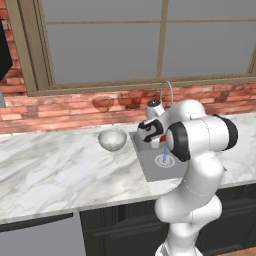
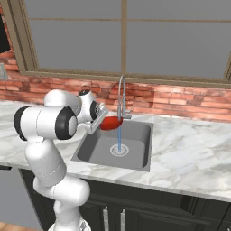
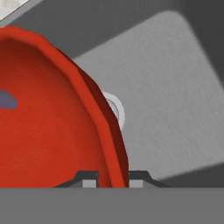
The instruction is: Rinse each bowl for a few seconds and place them down in the sink or on the counter.
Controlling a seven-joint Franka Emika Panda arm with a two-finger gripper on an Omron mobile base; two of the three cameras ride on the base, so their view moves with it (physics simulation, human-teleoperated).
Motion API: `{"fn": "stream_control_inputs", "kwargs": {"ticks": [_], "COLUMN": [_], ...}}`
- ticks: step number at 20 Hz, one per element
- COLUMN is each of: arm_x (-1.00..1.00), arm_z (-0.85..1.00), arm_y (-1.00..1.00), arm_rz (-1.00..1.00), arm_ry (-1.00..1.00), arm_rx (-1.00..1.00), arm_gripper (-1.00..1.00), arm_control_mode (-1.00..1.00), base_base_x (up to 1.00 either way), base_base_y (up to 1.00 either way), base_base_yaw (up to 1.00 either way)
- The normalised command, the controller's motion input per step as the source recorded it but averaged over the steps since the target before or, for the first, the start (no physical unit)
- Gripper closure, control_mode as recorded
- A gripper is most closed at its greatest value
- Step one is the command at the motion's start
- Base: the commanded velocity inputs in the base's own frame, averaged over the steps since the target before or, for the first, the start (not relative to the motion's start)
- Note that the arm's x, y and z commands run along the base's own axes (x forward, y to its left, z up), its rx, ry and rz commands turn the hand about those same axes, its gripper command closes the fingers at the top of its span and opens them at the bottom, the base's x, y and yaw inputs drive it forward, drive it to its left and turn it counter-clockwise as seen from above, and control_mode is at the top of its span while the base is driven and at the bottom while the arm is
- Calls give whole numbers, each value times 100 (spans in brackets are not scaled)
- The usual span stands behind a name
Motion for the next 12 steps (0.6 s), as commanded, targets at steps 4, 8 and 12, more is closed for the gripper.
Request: {"fn": "stream_control_inputs", "kwargs": {"ticks": [4, 8, 12], "arm_x": [-41, -43, -39], "arm_z": [12, 16, 20], "arm_y": [0, 3, 4], "arm_rz": [-3, -2, -1], "arm_ry": [-8, -7, -5], "arm_rx": [1, 4, 6], "arm_gripper": [100, 100, 100], "arm_control_mode": [-100, -100, -100], "base_base_x": [0, 0, 0], "base_base_y": [0, 0, 0], "base_base_yaw": [0, 0, 0]}}
